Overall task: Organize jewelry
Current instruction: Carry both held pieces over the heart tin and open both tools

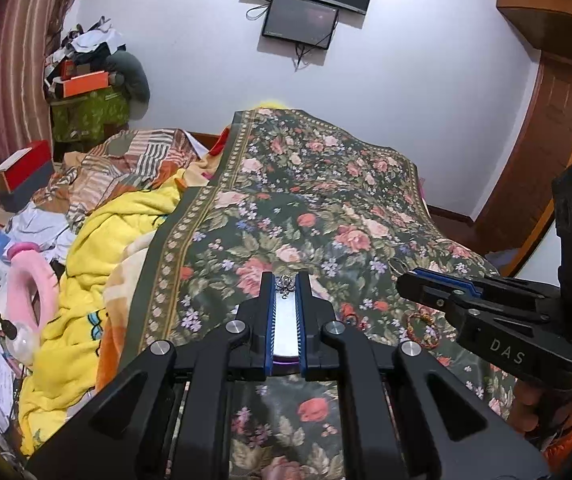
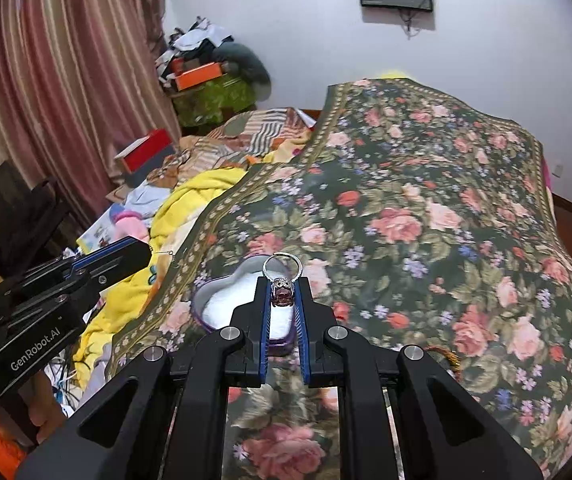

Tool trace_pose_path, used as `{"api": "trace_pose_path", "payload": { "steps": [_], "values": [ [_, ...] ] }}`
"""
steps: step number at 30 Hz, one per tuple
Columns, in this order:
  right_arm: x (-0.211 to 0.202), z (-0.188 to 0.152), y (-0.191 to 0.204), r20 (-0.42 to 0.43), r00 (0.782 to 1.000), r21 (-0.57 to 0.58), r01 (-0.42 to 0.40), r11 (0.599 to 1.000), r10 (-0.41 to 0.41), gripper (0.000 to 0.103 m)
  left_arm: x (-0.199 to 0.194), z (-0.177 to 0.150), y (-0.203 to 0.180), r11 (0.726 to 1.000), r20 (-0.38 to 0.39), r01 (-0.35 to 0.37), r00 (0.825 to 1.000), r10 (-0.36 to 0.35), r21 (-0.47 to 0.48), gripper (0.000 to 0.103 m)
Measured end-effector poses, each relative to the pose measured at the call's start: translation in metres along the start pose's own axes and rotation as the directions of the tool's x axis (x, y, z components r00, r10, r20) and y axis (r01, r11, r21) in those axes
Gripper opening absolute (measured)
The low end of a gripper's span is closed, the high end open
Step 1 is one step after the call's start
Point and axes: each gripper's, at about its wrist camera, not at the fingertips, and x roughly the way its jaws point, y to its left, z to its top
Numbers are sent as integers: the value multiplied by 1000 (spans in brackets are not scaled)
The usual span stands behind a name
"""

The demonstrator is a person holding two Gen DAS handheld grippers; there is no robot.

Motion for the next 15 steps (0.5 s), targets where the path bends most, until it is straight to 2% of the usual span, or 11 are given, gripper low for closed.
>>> {"api": "trace_pose_path", "payload": {
  "steps": [15],
  "values": [
    [52, -6, 12, -116, 992, -62, -52, 997, 44, 10, 36, -9, 11, 999, -93, 41, 995, -41, 6, 8]
  ]
}}
